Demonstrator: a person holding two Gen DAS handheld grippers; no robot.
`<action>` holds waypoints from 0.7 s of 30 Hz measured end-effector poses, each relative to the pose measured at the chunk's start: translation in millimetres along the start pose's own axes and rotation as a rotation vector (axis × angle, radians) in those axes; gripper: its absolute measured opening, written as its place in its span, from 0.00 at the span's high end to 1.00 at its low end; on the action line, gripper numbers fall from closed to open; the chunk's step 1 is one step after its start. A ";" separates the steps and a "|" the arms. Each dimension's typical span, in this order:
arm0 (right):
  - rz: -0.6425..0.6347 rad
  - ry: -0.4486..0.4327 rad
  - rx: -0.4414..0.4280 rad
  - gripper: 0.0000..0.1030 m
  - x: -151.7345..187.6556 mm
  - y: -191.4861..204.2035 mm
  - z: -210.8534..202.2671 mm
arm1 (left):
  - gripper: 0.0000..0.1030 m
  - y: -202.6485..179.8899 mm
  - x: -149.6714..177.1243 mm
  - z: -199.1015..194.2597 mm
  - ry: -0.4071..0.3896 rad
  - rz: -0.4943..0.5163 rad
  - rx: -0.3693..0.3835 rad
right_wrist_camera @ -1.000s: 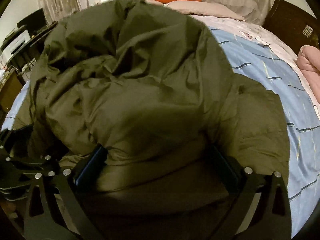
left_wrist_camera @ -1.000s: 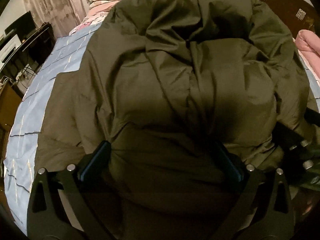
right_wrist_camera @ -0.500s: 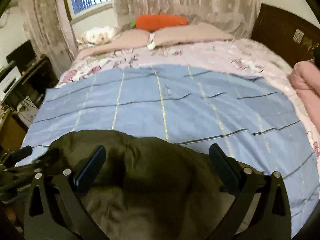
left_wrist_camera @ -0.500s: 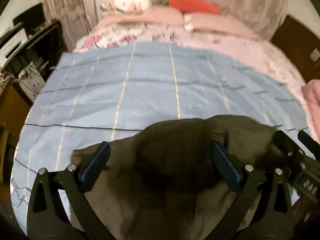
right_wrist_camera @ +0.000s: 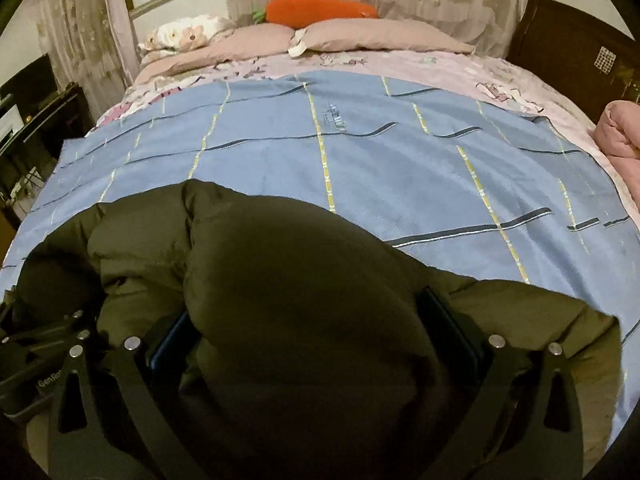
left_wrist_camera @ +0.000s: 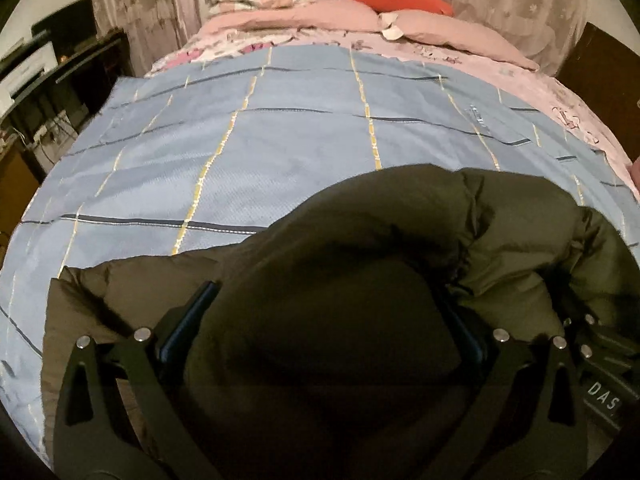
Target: Fold large clothes
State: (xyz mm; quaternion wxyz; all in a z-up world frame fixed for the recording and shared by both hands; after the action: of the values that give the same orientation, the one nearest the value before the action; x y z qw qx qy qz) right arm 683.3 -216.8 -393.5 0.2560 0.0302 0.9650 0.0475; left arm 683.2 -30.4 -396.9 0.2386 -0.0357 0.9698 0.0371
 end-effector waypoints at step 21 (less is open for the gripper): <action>0.023 -0.075 -0.010 0.01 11.8 -5.3 12.2 | 0.02 -5.3 5.9 12.6 -0.128 0.008 -0.029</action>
State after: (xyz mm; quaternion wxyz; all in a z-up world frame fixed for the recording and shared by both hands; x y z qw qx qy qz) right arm 678.9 -220.1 -410.4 0.2918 0.0417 0.9540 0.0541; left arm 684.3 -34.9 -411.1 0.2995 -0.0326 0.9520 0.0543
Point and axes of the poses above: each gripper's, at about its wrist camera, not at the fingertips, and z roughly the way its jaws point, y to its left, x to its underside, the point moved 9 cm from there along z, roughly the way its jaws point, and after that the axes turned 10 degrees about y, right-handed, at the moved point
